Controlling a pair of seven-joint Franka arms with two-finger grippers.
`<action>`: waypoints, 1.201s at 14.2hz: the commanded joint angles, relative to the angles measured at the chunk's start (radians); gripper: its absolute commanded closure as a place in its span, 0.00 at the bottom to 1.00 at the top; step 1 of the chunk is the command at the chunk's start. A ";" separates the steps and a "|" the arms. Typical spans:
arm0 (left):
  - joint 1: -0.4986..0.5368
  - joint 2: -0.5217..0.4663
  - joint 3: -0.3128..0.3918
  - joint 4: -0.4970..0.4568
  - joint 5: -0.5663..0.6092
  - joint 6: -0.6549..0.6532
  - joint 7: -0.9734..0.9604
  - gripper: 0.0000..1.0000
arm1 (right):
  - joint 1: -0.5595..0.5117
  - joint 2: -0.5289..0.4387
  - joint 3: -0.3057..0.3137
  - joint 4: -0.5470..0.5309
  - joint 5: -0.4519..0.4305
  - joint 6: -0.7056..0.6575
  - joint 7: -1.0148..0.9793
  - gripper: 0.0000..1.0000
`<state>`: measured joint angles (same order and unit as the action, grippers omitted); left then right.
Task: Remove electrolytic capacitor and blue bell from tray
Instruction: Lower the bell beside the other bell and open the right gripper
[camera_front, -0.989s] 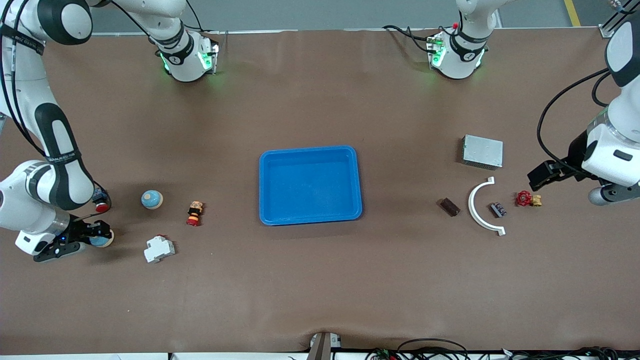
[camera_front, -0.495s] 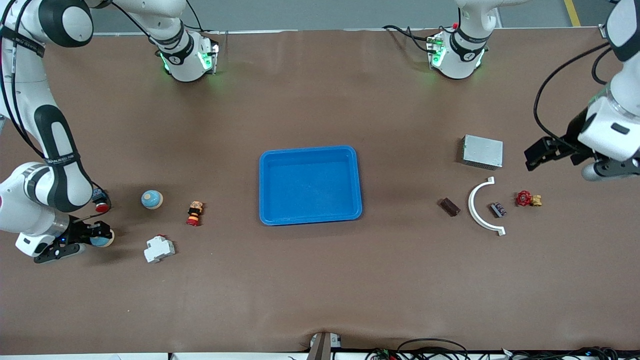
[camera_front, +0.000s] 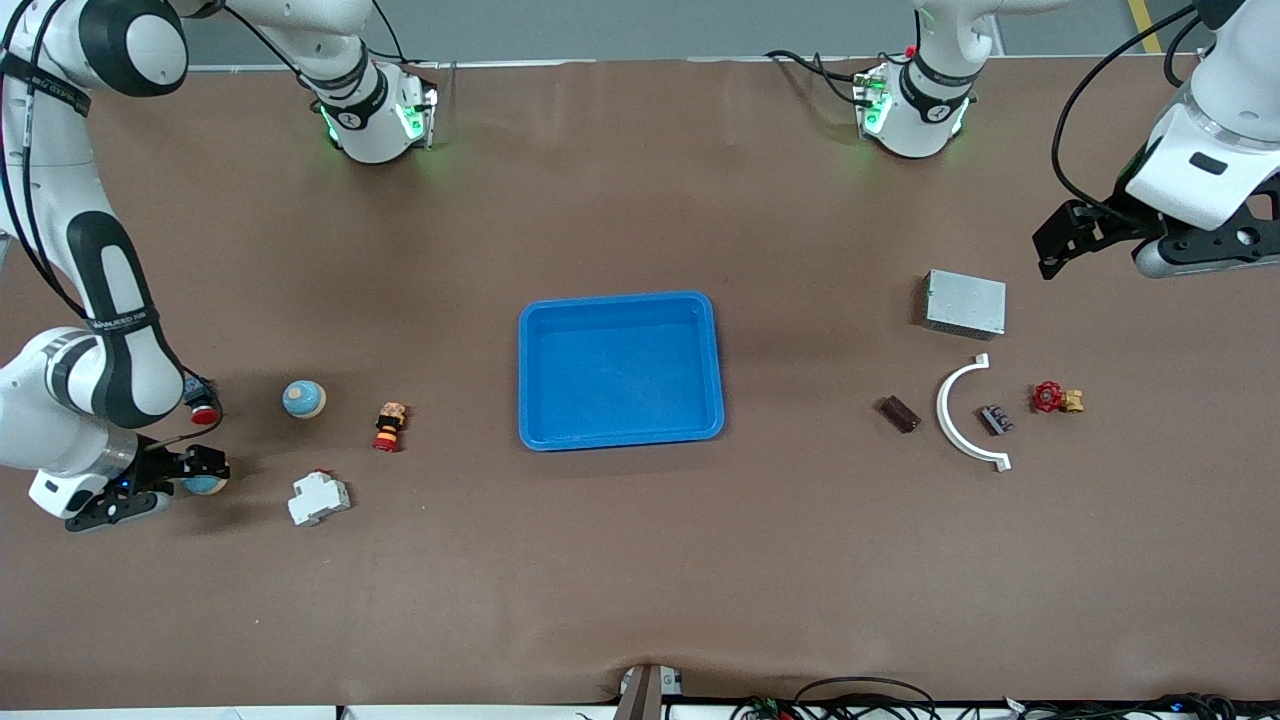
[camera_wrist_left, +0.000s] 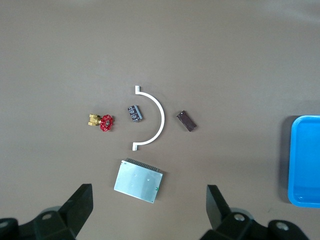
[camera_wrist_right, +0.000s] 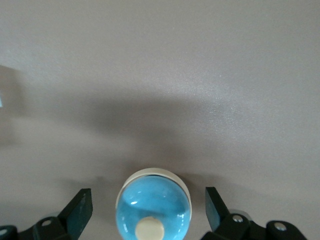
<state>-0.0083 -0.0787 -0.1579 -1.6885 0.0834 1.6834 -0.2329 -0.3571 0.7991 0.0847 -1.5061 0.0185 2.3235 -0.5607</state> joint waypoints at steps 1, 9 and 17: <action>-0.007 -0.015 0.014 -0.011 -0.024 -0.005 0.027 0.00 | 0.030 -0.003 0.009 0.061 0.001 -0.129 0.129 0.00; -0.002 -0.009 0.018 0.013 -0.080 -0.034 0.026 0.00 | 0.099 -0.217 0.001 0.041 -0.054 -0.268 0.185 0.00; 0.002 0.008 0.018 0.024 -0.068 -0.036 0.107 0.00 | 0.170 -0.475 0.012 0.055 -0.040 -0.616 0.548 0.00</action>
<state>-0.0075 -0.0747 -0.1460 -1.6814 0.0237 1.6652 -0.1811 -0.2148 0.3710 0.0956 -1.4299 -0.0206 1.7646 -0.1139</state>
